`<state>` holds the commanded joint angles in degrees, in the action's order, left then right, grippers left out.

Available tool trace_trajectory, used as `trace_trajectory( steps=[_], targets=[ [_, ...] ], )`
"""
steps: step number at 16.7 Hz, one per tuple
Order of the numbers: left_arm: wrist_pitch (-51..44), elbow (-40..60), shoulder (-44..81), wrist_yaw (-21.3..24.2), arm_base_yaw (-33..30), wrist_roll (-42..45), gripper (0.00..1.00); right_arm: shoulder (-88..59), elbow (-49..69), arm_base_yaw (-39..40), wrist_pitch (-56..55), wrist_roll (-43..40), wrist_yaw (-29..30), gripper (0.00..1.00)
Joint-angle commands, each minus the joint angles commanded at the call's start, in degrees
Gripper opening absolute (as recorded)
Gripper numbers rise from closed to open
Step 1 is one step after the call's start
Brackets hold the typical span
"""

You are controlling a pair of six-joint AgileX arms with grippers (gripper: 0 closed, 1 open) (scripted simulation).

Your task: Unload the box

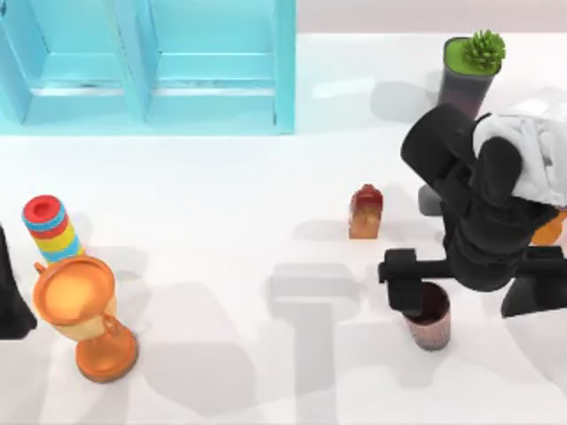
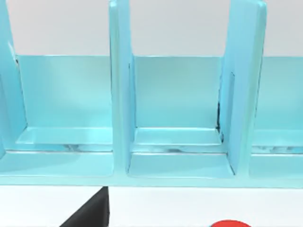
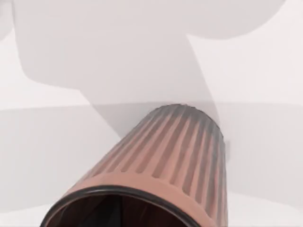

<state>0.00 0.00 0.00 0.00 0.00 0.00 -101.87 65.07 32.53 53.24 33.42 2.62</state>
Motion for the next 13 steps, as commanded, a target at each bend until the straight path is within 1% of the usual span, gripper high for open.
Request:
trace_trajectory(
  steps=[5, 7, 13],
  targets=[
    [0.0, 0.0, 0.0, 0.0, 0.0, 0.0, 1.0, 0.03, 0.17, -0.09, 0.19, 0.01, 0.03, 1.0],
    [0.0, 0.0, 0.0, 0.0, 0.0, 0.0, 1.0, 0.24, 2.15, -0.1, 2.33, 0.1, 0.07, 1.0],
    [0.0, 0.0, 0.0, 0.0, 0.0, 0.0, 1.0, 3.1, 14.69, -0.37, 18.8, 0.06, 0.02, 1.0]
  ],
)
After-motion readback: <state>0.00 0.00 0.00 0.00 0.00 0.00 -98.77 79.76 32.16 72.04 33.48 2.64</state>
